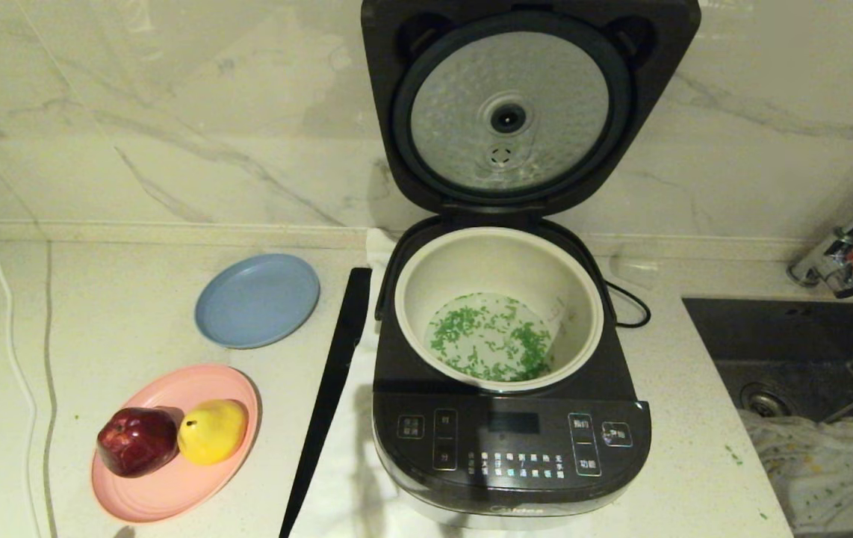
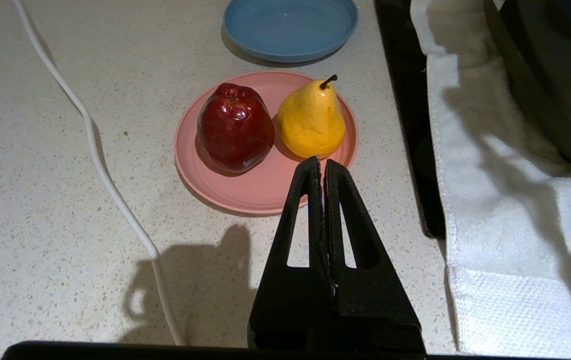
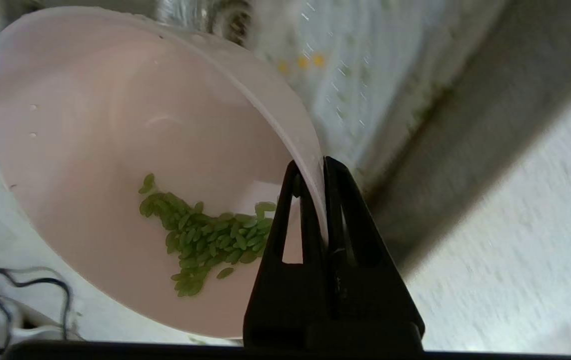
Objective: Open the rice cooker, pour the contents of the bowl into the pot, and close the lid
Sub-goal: Fill a bowl with water from the tap
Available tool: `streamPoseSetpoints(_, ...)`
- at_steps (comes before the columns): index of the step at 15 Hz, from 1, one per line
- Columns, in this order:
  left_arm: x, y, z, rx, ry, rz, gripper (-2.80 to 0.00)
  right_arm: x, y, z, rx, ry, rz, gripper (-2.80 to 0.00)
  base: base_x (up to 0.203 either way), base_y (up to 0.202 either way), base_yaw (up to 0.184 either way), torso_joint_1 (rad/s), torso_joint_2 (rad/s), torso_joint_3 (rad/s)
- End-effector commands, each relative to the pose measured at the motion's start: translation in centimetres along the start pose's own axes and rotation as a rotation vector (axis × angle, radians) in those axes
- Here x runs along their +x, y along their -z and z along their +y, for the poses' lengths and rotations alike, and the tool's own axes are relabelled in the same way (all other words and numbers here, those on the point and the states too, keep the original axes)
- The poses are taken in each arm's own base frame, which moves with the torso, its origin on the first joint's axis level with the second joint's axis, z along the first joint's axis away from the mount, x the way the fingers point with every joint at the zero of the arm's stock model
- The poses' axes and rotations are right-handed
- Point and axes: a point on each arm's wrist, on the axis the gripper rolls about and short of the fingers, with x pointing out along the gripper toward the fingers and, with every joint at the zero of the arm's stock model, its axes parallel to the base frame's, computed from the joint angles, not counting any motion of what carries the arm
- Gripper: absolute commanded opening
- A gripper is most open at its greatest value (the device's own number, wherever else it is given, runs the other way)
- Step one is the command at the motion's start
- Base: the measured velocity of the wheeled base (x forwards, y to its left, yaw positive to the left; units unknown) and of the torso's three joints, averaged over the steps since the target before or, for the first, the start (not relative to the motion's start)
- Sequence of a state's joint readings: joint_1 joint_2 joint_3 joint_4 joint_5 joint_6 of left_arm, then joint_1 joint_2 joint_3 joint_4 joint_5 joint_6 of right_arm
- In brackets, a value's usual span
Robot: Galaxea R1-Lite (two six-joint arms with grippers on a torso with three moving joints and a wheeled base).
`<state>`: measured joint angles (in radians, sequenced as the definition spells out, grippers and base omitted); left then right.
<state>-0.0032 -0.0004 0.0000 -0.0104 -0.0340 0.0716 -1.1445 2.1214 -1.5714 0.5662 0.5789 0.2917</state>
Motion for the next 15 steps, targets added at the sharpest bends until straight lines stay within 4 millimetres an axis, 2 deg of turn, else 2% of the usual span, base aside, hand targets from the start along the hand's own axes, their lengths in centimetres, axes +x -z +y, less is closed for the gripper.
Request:
streamPoseSetpoints(1, 0.0, 0.1, 0.0, 0.000, 0.000, 0.005, -2.80, 1.3, -0.7, 0.6, -0.021, -0.018, 0.010, -2.80, 0.000, 0.000, 0.000, 0.000, 0.00, 0.000)
streamPoseSetpoints(5, 0.0, 0.1, 0.0, 0.000, 0.000, 0.005, -2.80, 3.1, -1.6, 2.0, -0.062, -0.039, 0.010, -2.80, 0.000, 0.000, 0.000, 0.000, 0.00, 0.000)
streamPoseSetpoints(8, 0.0, 0.1, 0.0, 0.000, 0.000, 0.005, -2.80, 3.5, -2.1, 3.2, -0.073, -0.056, -0.004, -2.80, 0.000, 0.000, 0.000, 0.000, 0.00, 0.000)
streamPoseSetpoints(15, 0.0, 0.1, 0.0, 0.000, 0.000, 0.005, -2.80, 6.2, -4.2, 3.7, -0.055, -0.074, -0.028, -2.80, 0.000, 0.000, 0.000, 0.000, 0.00, 0.000)
